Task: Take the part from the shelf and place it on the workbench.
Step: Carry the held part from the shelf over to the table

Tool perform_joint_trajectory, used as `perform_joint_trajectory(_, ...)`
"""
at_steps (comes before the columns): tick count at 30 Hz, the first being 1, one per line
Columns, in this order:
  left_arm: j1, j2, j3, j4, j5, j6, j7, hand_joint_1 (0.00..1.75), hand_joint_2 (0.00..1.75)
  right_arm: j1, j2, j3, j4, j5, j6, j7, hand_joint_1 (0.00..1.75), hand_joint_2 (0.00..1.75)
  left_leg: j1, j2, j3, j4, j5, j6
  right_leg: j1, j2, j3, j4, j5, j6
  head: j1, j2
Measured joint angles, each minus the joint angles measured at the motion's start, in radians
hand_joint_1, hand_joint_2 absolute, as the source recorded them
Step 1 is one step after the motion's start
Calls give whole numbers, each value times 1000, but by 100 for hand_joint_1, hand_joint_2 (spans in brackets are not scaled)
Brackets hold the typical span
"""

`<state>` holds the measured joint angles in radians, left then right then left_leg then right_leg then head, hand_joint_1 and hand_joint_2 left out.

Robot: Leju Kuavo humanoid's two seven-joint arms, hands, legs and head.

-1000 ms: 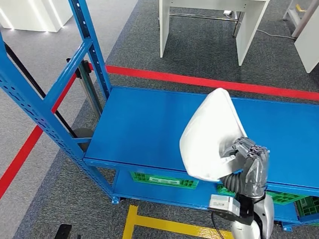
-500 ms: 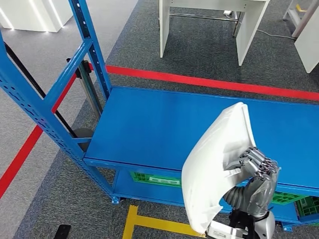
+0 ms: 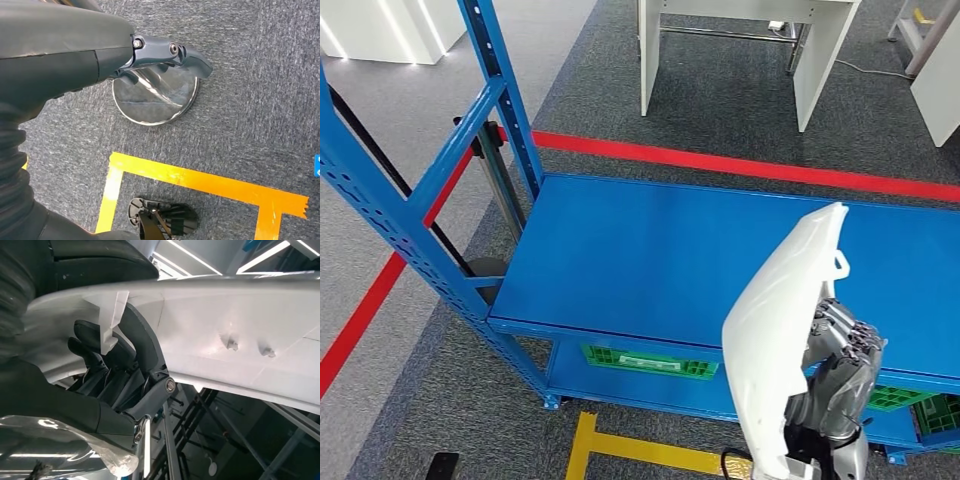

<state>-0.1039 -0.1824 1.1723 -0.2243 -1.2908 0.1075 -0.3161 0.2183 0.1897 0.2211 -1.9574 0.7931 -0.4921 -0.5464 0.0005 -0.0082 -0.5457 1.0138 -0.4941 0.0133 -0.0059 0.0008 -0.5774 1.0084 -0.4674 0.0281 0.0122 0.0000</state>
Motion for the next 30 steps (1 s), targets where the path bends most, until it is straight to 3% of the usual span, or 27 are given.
perform_joint_trajectory(17, 0, -1, 6, 0, -6, 7, 1, 0, 175, 14, 0, 42, -11, 102, -60, -32, 175, 175, 0, 0, 0, 0, 0, 0, 0, 0, 0, 0, 0, 0, 0, 0)
perform_joint_trajectory(23, 0, -1, 6, 0, -6, 7, 1, 0, 175, 15, 0, 63, -13, 90, -61, -23, 175, 175, -5, 0, -2, 5, -4, 13, -5, 1, 3, -6, 3, 10, 0, 0)
perform_joint_trajectory(25, 0, -3, 6, 0, -6, 7, 1, 0, 175, 15, 0, 69, -15, 82, -62, -22, 175, 175, 0, 3, 6, -12, 6, 21, -5, 1, 1, -4, -1, 16, 0, 0)
perform_joint_trajectory(27, 0, -6, 6, 0, -6, 8, 1, 0, 175, 15, -1, 73, -16, 73, -63, -23, 175, 175, 7, 11, 16, -29, 15, 28, -5, 1, -29, 58, -40, 22, 2, 0)
perform_joint_trajectory(29, 0, -7, 7, 0, -6, 8, 1, 0, 175, 17, -2, 74, -16, 66, -63, -24, 175, 175, 7, 20, 17, -32, 16, 30, -7, 1, -94, 190, -101, 28, 4, 0)
perform_joint_trajectory(30, 0, -7, 7, 0, -6, 8, 1, 0, 175, 19, -2, 75, -16, 64, -63, -25, 175, 175, 8, 26, 17, -31, 14, 30, -8, 1, -123, 246, -117, 31, 4, 0)
